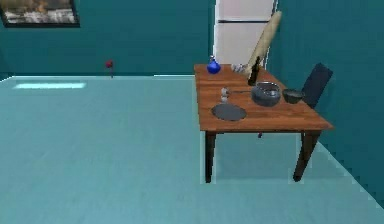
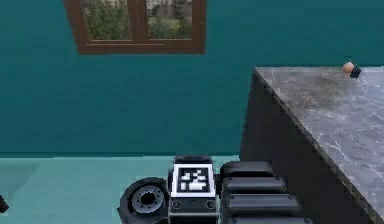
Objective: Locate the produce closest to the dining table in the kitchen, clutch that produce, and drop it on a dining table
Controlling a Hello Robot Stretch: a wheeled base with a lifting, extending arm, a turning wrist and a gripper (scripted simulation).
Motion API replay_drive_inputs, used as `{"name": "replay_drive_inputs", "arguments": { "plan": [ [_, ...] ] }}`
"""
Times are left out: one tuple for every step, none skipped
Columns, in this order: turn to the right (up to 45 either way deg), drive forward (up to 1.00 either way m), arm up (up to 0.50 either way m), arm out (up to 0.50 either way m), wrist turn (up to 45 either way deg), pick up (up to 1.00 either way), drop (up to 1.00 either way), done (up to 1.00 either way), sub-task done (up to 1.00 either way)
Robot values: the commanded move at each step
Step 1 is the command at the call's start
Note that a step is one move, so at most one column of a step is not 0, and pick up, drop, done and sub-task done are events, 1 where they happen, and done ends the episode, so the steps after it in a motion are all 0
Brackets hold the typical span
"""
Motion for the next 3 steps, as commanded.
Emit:
{"name": "replay_drive_inputs", "arguments": {
  "plan": [
    [-21.0, 0.00, 0.00, 0.00, 0.0, 0.00, 0.00, 0.00, 0.00],
    [0.0, 1.00, 0.00, 0.00, 0.0, 0.00, 0.00, 0.00, 0.00],
    [-21.0, 0.00, 0.00, 0.00, 0.0, 0.00, 0.00, 0.00, 0.00]
  ]
}}
